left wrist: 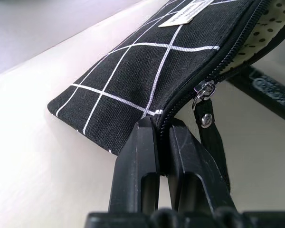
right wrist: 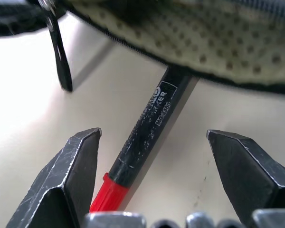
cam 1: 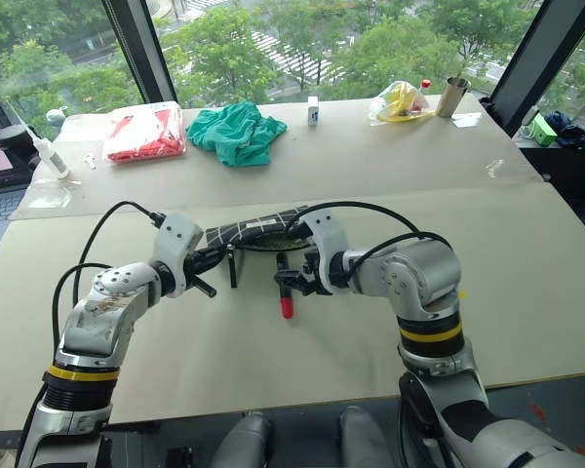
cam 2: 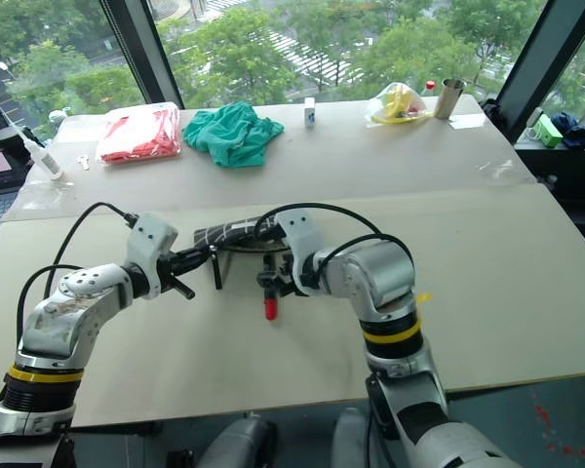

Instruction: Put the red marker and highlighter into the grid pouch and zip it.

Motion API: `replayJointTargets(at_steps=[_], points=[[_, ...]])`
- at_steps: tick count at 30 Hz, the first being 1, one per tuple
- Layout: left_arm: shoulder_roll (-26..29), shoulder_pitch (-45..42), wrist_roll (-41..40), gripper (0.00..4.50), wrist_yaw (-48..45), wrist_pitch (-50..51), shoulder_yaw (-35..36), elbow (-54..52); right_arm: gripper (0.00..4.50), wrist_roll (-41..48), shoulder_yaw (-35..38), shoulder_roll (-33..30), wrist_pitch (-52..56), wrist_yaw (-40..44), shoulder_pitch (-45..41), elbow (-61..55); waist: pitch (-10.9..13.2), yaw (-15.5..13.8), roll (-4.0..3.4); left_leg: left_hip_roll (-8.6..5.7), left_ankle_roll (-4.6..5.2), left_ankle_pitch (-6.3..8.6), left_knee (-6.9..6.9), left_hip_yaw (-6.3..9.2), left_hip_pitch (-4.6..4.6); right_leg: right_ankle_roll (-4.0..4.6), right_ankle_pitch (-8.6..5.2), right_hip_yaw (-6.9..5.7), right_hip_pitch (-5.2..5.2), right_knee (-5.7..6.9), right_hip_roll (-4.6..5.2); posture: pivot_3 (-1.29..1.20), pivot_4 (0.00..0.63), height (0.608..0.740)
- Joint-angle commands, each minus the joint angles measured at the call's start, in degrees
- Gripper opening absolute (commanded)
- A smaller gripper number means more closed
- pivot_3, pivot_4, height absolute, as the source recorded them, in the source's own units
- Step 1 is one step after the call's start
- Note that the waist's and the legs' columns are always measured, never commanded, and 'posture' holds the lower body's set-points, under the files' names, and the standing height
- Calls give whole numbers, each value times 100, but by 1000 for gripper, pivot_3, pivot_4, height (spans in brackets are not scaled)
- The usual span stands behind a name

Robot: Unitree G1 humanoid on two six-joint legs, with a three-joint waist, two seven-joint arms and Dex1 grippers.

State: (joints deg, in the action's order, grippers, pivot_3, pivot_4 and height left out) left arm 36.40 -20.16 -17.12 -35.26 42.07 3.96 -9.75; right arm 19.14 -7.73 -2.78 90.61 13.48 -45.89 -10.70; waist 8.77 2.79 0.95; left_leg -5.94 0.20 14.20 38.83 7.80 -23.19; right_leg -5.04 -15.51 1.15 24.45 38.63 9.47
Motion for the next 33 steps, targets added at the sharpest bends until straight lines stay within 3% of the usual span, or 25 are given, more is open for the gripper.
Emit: replayJointTargets(at_steps=[1,8,11,15,19,20,24,28,33], points=[[260,-46,-62,0,-180,-144,287,31,3973,-101,-197,66,-370,-56,-199,151,0,2,0,0,0,0,0,0,0,0,0,0,1,1,0,0,150,740],[519,37,-206,0,-485,-122,354,-1,3973,-442,-963,-72,-995,-82,-189,677,0,12,0,-1,0,0,0,0,0,0,0,0,2,1,1,0,150,740],[506,7,-198,0,-465,-130,377,-18,3303,-722,-1552,-337,-1440,-50,-80,857,0,29,0,0,0,0,1,0,2,0,0,0,1,3,0,0,150,740],[497,-20,-235,0,-426,-80,433,-133,1936,-1064,-2171,-689,-2051,46,171,977,-2,68,2,1,-1,-1,0,0,14,0,0,0,-8,0,-1,0,150,740],[526,14,-267,0,-431,-45,480,-198,638,-1036,-1919,-746,-2185,183,232,1023,-3,66,3,2,-1,0,-3,-1,31,0,0,0,-18,-9,-1,0,150,740],[526,20,-275,0,-431,-34,484,-211,492,-1023,-1793,-781,-2222,207,189,1022,-3,56,3,1,0,0,-3,-1,32,0,0,0,-19,-10,-1,0,150,740],[482,30,-394,0,-410,59,529,-242,485,-973,-1478,-1136,-2945,648,81,734,-3,-25,3,-1,0,0,0,-1,29,0,0,0,-19,-13,0,0,150,740],[495,90,-489,0,-463,141,510,-263,485,-101,-1281,-2672,-3854,2750,374,-1155,0,-71,2,-8,3,2,4,2,-6,-5,2,-3,1,-28,3,0,150,740],[421,40,-459,0,-478,100,378,-201,485,93,-1095,-3405,-4948,3775,560,-1953,0,53,5,7,6,19,-1,-13,4,-7,3,-16,-9,-49,-13,0,150,740]])
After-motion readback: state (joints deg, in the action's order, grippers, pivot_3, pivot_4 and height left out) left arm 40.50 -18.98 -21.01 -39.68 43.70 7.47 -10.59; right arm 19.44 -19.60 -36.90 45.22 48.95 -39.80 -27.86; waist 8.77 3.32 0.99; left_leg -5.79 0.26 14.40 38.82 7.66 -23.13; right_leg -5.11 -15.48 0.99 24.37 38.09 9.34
